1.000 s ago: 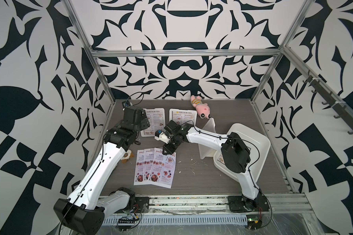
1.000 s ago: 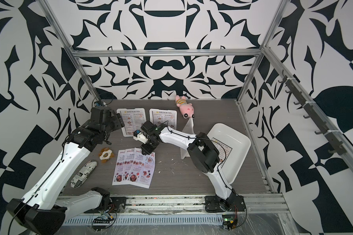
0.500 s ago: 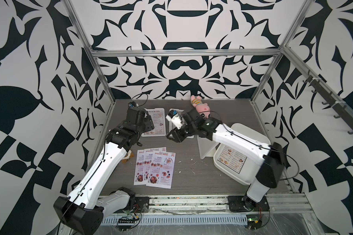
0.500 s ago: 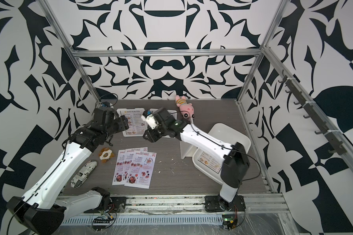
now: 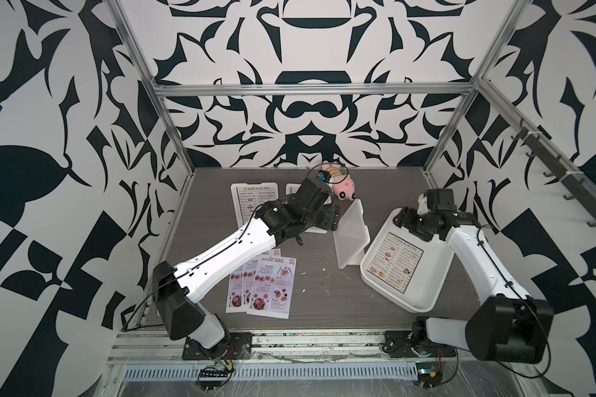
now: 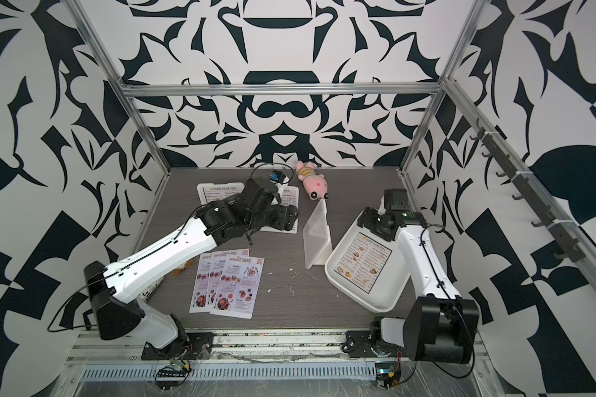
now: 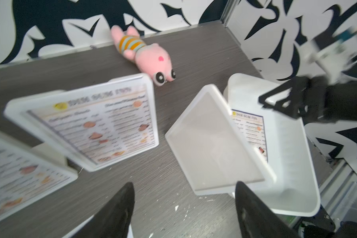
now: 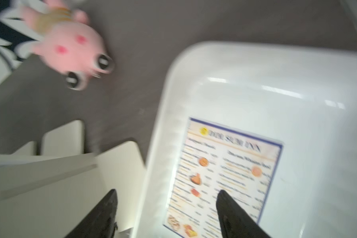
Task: Replace the menus in the menu holders
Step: Pick up the menu from the storage box.
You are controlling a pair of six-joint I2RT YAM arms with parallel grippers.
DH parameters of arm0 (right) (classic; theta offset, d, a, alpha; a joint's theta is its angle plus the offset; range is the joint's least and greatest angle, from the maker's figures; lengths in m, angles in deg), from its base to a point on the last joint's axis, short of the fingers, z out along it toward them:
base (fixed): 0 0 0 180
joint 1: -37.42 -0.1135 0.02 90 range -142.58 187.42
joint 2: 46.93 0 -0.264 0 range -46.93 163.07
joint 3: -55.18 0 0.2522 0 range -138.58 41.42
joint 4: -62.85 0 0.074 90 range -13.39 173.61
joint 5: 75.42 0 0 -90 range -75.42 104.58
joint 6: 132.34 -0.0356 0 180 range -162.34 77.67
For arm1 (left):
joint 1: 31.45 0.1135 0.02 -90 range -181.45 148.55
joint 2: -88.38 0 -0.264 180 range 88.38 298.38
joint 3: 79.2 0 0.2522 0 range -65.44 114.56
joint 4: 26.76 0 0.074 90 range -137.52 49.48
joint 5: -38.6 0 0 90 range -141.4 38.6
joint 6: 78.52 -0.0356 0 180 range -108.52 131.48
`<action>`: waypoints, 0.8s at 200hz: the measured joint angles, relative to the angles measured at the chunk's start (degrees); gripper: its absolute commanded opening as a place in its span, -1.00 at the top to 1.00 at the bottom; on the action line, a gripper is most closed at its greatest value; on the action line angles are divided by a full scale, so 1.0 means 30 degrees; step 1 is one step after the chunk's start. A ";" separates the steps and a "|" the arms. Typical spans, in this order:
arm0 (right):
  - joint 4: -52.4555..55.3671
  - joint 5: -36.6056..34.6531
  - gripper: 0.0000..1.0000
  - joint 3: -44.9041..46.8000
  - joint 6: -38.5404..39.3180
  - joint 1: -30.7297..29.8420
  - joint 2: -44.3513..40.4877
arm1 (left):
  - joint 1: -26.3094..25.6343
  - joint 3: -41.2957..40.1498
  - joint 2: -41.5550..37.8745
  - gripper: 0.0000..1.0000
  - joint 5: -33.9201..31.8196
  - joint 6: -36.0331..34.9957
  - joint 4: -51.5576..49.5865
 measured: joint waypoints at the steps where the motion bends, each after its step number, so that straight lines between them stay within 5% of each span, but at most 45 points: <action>1: 0.0000 -0.0029 -0.59 0.0117 -0.0044 0.0080 0.0000 | -0.0073 0.0175 0.0138 -0.58 0.0036 -0.0036 -0.0007; 69: -0.1625 -0.0998 -0.61 0.4255 -0.2397 0.2492 0.1596 | -0.1290 0.9122 0.6411 -0.61 0.2244 -0.1749 -0.1472; 160: -0.7235 0.3242 -0.62 0.4976 -0.4473 0.2382 0.3453 | -0.1399 1.1380 0.9282 -0.63 0.3031 -0.2120 -0.3053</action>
